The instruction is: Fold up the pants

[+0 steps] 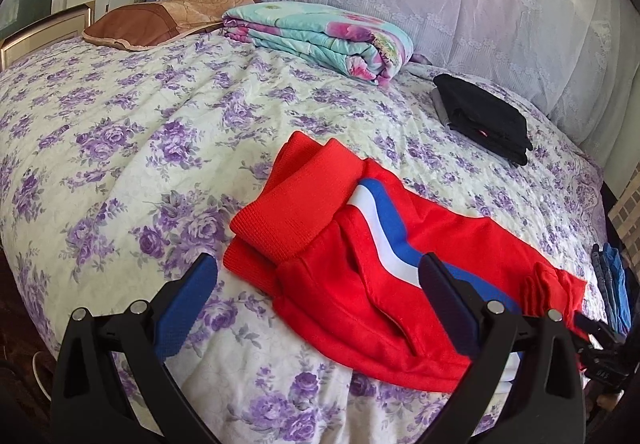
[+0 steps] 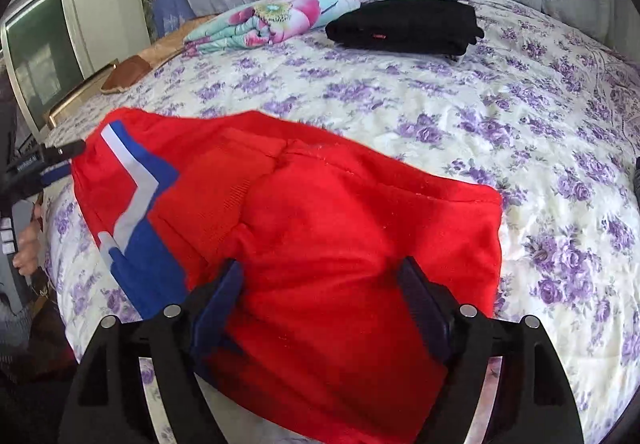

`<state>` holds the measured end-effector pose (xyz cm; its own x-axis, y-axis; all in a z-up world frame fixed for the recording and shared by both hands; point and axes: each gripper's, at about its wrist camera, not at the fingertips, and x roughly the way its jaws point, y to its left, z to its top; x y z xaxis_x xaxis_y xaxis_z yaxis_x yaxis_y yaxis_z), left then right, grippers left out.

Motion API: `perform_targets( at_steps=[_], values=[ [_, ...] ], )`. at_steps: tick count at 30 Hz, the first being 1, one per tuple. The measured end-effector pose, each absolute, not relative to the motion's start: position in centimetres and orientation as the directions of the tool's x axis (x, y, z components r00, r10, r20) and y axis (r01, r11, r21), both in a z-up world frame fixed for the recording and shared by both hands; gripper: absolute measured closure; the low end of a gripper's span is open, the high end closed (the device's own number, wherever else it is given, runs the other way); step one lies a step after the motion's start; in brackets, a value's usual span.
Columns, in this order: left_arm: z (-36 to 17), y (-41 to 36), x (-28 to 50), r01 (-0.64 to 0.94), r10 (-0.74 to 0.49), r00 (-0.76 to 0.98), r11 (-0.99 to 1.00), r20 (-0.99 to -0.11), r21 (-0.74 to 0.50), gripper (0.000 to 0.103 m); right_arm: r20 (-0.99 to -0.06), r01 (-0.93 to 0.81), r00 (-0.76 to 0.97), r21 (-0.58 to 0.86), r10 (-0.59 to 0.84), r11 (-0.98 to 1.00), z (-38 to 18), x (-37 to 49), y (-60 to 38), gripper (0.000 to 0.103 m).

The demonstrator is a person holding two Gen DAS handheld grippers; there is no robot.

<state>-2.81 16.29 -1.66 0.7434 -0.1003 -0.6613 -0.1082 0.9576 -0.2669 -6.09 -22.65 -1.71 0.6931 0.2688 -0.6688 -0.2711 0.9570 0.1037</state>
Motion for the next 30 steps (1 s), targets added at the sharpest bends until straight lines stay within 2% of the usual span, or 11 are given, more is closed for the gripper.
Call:
perform_targets(
  at_steps=[1, 3, 4, 9, 12, 18, 19, 20, 21, 27, 30],
  values=[
    [-1.7, 16.3, -2.9, -0.108, -0.098, 0.741, 0.959, -0.664, -0.262, 0.005, -0.628, -0.277, 0.731, 0.086, 0.268, 0.957, -0.8, -7.1, -22.8, 0.021],
    [-1.7, 16.3, -2.9, -0.114, -0.092, 0.734, 0.96, -0.673, -0.256, 0.005, -0.572, -0.251, 0.79, 0.026, 0.22, 0.968, 0.3, -8.8, -23.3, 0.007],
    [-1.8, 16.4, -2.8, -0.116, -0.095, 0.731, 0.959, -0.675, -0.26, 0.005, -0.547, -0.234, 0.815, -0.005, 0.193, 0.972, 0.5, -9.7, -23.7, 0.004],
    [-3.0, 16.6, -2.2, -0.118, -0.121, 0.705, 0.952, -0.699, -0.284, 0.005, -0.512, -0.135, 0.854, -0.052, 0.09, 0.989, -0.2, -12.5, -27.0, 0.004],
    [-3.5, 16.8, -1.3, -0.114, -0.123, 0.707, 0.952, -0.697, -0.284, 0.005, -0.518, -0.086, 0.852, 0.004, 0.076, 0.996, -0.7, -12.9, -29.9, 0.004],
    [-3.4, 17.6, -0.1, -0.127, -0.175, 0.715, 0.919, -0.677, -0.372, 0.005, -0.542, -0.042, 0.832, 0.148, 0.116, 0.988, -2.4, -12.3, -32.4, 0.004],
    [-3.3, 17.7, -0.2, -0.138, -0.171, 0.72, 0.915, -0.673, -0.38, 0.012, -0.543, -0.044, 0.831, 0.159, 0.125, 0.986, -2.7, -12.4, -32.5, 0.004],
    [-3.2, 17.9, -0.4, -0.163, -0.147, 0.724, 0.913, -0.674, -0.374, 0.027, -0.544, -0.046, 0.829, 0.168, 0.132, 0.985, -2.8, -12.4, -32.6, 0.004],
    [-3.2, 18.0, -0.5, -0.184, -0.124, 0.723, 0.913, -0.68, -0.363, 0.033, -0.547, -0.047, 0.825, 0.18, 0.14, 0.982, -2.9, -12.3, -32.7, 0.004],
    [-2.4, 17.6, -0.6, -0.158, -0.128, 0.723, 0.926, -0.679, -0.343, 0.048, -0.542, -0.045, 0.822, 0.248, 0.177, 0.968, -3.2, -12.2, -33.7, 0.004],
    [-1.5, 17.2, -0.9, -0.132, -0.152, 0.738, 0.923, -0.657, -0.362, 0.06, -0.531, -0.045, 0.826, 0.271, 0.188, 0.962, -3.2, -12.4, -34.0, 0.004]
  ],
)
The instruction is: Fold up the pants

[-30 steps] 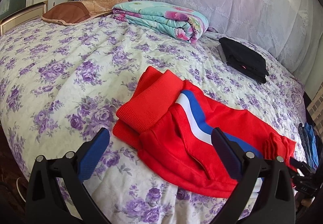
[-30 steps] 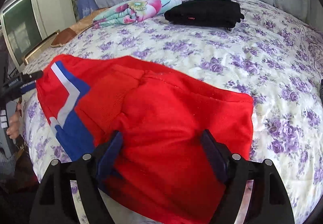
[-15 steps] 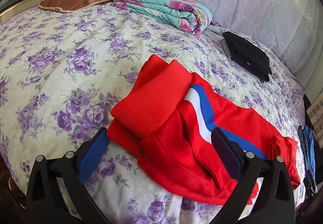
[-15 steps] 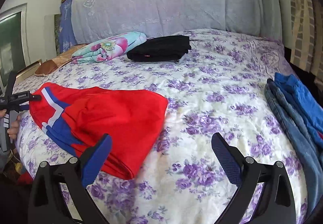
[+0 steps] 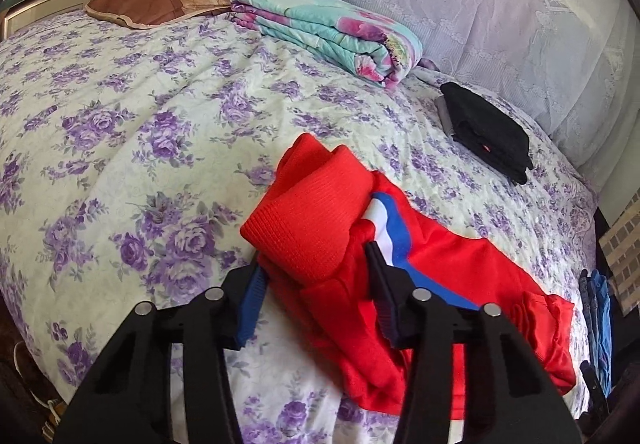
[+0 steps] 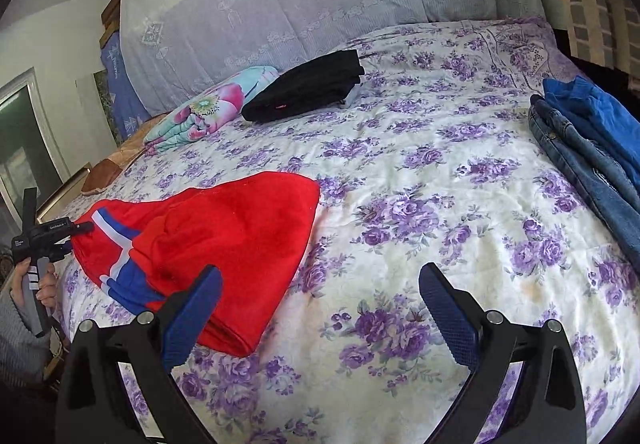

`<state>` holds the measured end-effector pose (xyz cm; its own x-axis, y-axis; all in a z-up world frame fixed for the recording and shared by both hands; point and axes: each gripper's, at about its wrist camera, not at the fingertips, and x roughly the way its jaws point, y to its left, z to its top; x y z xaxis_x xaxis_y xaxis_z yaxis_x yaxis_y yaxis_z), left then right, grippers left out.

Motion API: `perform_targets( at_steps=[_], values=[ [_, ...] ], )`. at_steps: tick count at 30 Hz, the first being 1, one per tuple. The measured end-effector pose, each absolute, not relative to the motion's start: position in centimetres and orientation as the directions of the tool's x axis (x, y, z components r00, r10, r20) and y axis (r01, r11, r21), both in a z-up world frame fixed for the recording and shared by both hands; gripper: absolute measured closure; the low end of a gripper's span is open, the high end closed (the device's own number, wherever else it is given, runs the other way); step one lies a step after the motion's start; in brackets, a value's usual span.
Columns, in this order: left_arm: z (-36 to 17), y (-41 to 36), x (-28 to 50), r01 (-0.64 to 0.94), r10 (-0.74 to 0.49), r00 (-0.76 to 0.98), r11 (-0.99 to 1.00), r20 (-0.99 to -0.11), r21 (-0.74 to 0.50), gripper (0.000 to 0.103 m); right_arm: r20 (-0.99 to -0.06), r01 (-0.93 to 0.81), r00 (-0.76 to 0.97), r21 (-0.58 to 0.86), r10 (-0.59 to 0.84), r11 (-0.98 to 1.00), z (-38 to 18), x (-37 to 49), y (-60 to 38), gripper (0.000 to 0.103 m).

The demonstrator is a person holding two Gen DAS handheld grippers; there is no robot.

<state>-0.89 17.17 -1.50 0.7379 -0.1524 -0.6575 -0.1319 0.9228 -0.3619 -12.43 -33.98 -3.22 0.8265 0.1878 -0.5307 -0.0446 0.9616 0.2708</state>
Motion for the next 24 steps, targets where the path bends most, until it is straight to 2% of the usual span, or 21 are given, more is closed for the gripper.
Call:
perform_targets(
  at_steps=[5, 10, 16, 20, 24],
  values=[
    [2.8, 13.2, -2.2, -0.044, -0.111, 0.806, 0.968, -0.581, -0.246, 0.075, -0.531, -0.041, 0.822, 0.31, 0.208, 0.95, -3.5, -12.4, -34.5, 0.004],
    [8.0, 5.3, -3.9, 0.119, -0.118, 0.883, 0.993, -0.454, -0.026, 0.078, -0.499, -0.043, 0.837, 0.352, 0.226, 0.935, -3.6, -12.9, -35.2, 0.004],
    [10.5, -6.2, -5.9, 0.346, -0.265, 0.89, 0.923, -0.37, 0.169, 0.079, -0.45, -0.041, 0.851, 0.458, 0.272, 0.888, -4.0, -13.4, -36.9, 0.004],
    [9.1, -13.8, -6.9, 0.509, -0.396, 0.826, 0.828, -0.401, 0.233, 0.079, -0.437, -0.04, 0.852, 0.492, 0.287, 0.869, -4.2, -13.4, -37.4, 0.004],
    [4.4, -19.7, -6.5, 0.621, -0.431, 0.73, 0.742, -0.531, 0.252, 0.078, -0.421, -0.038, 0.857, 0.521, 0.296, 0.853, -4.3, -13.5, -38.1, 0.004]
  ],
)
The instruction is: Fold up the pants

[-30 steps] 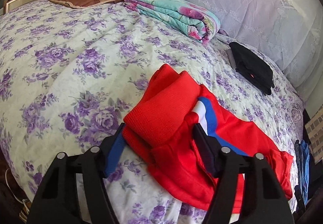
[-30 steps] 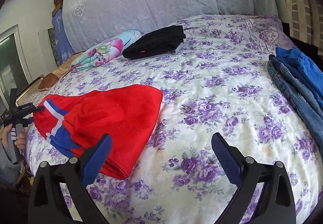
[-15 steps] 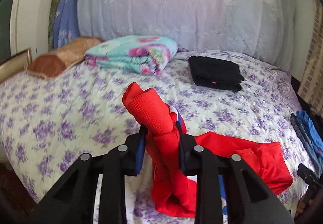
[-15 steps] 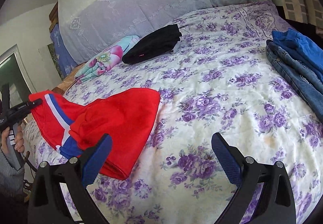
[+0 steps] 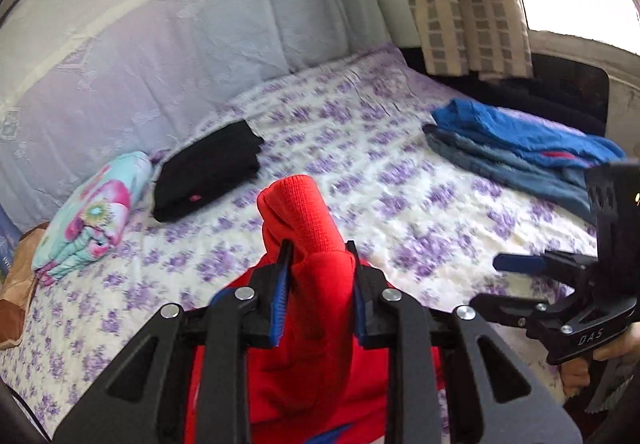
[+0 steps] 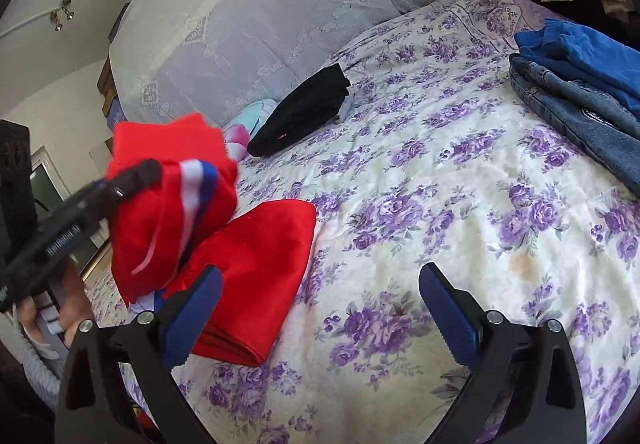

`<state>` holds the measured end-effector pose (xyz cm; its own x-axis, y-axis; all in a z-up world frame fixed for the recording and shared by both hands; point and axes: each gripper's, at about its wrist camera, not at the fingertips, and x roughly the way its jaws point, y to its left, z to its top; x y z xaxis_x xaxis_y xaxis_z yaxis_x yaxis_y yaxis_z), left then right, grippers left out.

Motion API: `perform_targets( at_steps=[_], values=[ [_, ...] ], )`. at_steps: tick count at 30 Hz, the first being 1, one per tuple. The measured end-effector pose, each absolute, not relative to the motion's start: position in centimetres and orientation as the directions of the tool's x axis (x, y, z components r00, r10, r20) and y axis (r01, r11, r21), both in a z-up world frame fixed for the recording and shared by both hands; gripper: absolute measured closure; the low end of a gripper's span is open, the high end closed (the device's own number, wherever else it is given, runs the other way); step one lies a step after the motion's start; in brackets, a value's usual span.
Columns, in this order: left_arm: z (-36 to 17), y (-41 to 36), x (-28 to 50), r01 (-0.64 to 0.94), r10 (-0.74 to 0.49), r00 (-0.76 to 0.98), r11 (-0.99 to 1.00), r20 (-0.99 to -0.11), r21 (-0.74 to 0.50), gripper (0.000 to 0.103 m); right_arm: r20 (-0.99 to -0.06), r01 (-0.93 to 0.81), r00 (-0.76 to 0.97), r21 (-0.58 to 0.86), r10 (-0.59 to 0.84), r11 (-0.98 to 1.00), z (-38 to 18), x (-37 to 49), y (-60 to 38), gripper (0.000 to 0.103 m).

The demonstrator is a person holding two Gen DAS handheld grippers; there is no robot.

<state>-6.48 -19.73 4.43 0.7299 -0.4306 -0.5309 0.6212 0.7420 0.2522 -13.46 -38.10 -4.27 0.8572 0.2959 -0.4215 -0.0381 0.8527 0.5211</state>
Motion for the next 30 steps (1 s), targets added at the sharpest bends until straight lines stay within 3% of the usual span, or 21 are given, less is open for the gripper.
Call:
perform_targets(
  at_steps=[3, 5, 7, 12, 18, 22, 27, 30],
  values=[
    [1.3, -20.9, -6.2, 0.655, -0.421, 0.674, 0.72, -0.606, 0.228, 0.066, -0.411, -0.038, 0.857, 0.552, 0.311, 0.833, -4.5, -13.4, -38.7, 0.004],
    [1.2, -20.3, -7.2, 0.688, -0.47, 0.644, 0.701, -0.604, 0.188, 0.032, -0.404, -0.041, 0.858, 0.56, 0.316, 0.827, -4.6, -13.4, -38.9, 0.004],
    [1.9, -19.5, -8.2, 0.708, -0.513, 0.631, 0.686, -0.582, 0.164, 0.024, -0.395, -0.046, 0.86, 0.569, 0.322, 0.821, -4.6, -13.4, -39.0, 0.004],
    [3.8, -17.2, -8.4, 0.674, -0.507, 0.677, 0.718, -0.534, 0.173, 0.022, -0.396, -0.044, 0.861, 0.568, 0.32, 0.822, -4.6, -13.3, -39.0, 0.004],
    [3.8, -11.7, -4.1, 0.475, -0.331, 0.769, 0.869, -0.547, 0.141, 0.021, -0.402, -0.002, 0.883, 0.514, 0.243, 0.858, -3.8, -13.9, -38.6, 0.004],
    [2.9, -8.2, -2.7, 0.397, -0.268, 0.771, 0.911, -0.577, 0.108, 0.019, -0.426, 0.017, 0.895, 0.329, 0.133, 0.944, -0.7, -13.0, -36.1, 0.004],
    [0.9, -6.8, -3.1, 0.393, -0.26, 0.76, 0.914, -0.595, 0.102, 0.014, -0.43, -0.065, 0.894, 0.156, 0.127, 0.986, 2.9, -10.2, -31.8, 0.004],
    [-1.2, -6.8, -2.2, 0.386, -0.239, 0.73, 0.917, -0.64, 0.097, 0.01, -0.537, -0.044, 0.842, 0.028, 0.052, 0.999, 1.2, -8.3, -30.1, 0.004]
  ],
)
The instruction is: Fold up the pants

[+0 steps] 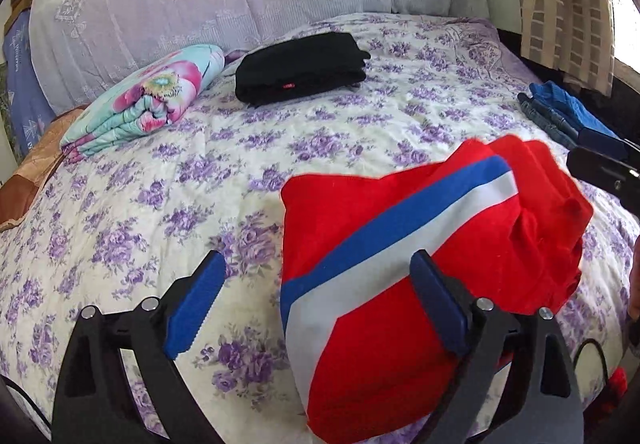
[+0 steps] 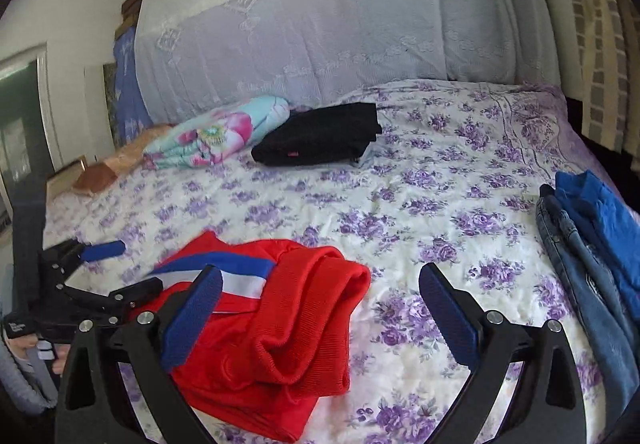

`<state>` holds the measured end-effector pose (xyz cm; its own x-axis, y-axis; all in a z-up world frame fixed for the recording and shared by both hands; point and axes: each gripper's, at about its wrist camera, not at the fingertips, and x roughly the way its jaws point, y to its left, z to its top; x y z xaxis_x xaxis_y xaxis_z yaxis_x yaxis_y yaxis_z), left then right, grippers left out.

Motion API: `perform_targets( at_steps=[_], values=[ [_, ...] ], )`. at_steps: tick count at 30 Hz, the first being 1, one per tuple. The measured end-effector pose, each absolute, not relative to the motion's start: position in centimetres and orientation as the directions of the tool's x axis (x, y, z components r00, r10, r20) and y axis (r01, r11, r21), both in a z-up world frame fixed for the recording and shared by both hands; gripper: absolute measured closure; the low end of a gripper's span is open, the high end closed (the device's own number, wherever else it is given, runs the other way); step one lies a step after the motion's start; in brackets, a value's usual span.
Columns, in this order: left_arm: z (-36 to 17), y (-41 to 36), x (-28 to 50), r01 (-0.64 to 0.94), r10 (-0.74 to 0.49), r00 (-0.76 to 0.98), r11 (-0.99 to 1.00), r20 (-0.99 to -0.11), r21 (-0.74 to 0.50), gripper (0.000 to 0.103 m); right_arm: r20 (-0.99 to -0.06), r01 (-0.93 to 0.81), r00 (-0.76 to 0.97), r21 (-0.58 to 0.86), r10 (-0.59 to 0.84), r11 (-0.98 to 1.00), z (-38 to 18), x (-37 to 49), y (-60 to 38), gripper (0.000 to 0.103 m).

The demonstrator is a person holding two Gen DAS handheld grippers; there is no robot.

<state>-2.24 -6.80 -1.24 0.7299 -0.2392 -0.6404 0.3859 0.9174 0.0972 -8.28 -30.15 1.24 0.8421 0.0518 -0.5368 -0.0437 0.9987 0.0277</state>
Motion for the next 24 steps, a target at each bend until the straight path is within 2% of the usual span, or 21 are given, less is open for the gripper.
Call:
perform_targets(
  at_steps=[2, 3, 5, 8, 11, 14, 18, 21, 23, 24],
  values=[
    [-2.6, -6.0, -1.8, 0.381, -0.255, 0.699, 0.923, -0.668, 0.047, 0.007, -0.624, 0.0, 0.781, -0.005, -0.003, 1.0, -1.6, -7.8, -31.1, 0.004],
    [-3.0, -5.5, -1.7, 0.384, -0.28, 0.684, 0.923, -0.674, 0.006, 0.006, -0.662, 0.019, 0.749, 0.026, 0.003, 0.999, -2.8, -7.9, -32.0, 0.004],
    [-3.4, -4.6, -1.7, 0.401, -0.332, 0.649, 0.914, -0.684, -0.063, 0.004, -0.69, 0.052, 0.72, 0.17, 0.081, 0.984, -3.8, -8.5, -34.5, 0.004],
    [-3.3, -3.6, -1.5, 0.408, -0.368, 0.628, 0.906, -0.685, -0.113, 0.004, -0.699, 0.099, 0.715, 0.118, 0.012, 0.988, -3.8, -8.7, -35.0, 0.004],
    [-1.5, -2.6, -1.5, 0.369, -0.335, 0.689, 0.926, -0.642, -0.086, 0.004, -0.608, 0.076, 0.794, 0.084, -0.009, 0.994, -1.1, -9.7, -33.7, 0.004],
    [0.9, -2.0, -0.7, 0.346, -0.32, 0.737, 0.935, -0.596, -0.074, 0.005, -0.501, -0.029, 0.863, 0.084, 0.068, 0.996, 2.6, -10.0, -31.3, 0.004],
    [2.0, -3.7, 0.9, 0.354, -0.305, 0.751, 0.935, -0.586, -0.033, 0.005, -0.484, -0.194, 0.849, 0.083, 0.209, 0.978, 3.8, -7.9, -27.2, 0.004],
    [0.2, -6.0, 2.2, 0.38, -0.272, 0.722, 0.924, -0.637, 0.037, 0.005, -0.545, -0.25, 0.802, 0.065, 0.244, 0.966, 2.0, -6.3, -25.6, 0.008],
    [-2.1, -7.1, 3.1, 0.392, -0.229, 0.694, 0.916, -0.683, 0.092, 0.004, -0.653, -0.231, 0.721, 0.09, 0.233, 0.969, -1.1, -4.5, -26.3, 0.008],
    [-3.0, -7.1, 3.5, 0.395, -0.236, 0.687, 0.915, -0.687, 0.081, 0.004, -0.7, -0.214, 0.678, 0.103, 0.224, 0.971, -2.9, -3.8, -27.0, 0.005]
  ],
)
